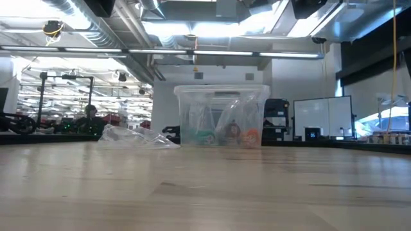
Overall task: Roll bandage
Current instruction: Roll the pink bandage
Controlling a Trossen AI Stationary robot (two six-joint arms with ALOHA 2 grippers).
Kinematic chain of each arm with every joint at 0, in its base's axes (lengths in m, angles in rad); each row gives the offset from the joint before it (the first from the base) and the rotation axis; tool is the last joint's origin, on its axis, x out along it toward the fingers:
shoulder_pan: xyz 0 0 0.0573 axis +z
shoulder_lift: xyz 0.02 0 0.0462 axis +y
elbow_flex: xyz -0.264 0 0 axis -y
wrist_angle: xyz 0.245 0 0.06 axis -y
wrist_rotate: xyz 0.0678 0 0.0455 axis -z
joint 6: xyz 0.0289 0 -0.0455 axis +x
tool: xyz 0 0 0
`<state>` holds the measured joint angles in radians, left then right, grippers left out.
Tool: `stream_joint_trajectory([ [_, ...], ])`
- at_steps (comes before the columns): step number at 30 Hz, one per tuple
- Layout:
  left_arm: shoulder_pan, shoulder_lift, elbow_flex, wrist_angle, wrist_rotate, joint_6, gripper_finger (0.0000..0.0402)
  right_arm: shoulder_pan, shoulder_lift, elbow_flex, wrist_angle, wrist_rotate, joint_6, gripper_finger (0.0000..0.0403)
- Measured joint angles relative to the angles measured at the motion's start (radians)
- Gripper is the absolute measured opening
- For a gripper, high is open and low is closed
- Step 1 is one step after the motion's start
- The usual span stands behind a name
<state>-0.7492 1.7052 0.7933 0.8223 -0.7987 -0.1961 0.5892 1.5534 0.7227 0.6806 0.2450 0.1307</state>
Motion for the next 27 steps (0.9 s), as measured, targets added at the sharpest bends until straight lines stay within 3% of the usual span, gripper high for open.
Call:
stream_joint_trajectory([
  [9, 0.002, 0.000, 0.000, -0.005, 0.002, 0.002, 0.0017, 0.001, 0.024, 0.000, 0.030, 0.010, 0.000, 0.0198],
  [27, 0.005, 0.000, 0.002, -0.024, -0.012, 0.021, 0.0017, 0.000, 0.005, 0.001, -0.063, -0.046, 0.153, 0.0200],
])
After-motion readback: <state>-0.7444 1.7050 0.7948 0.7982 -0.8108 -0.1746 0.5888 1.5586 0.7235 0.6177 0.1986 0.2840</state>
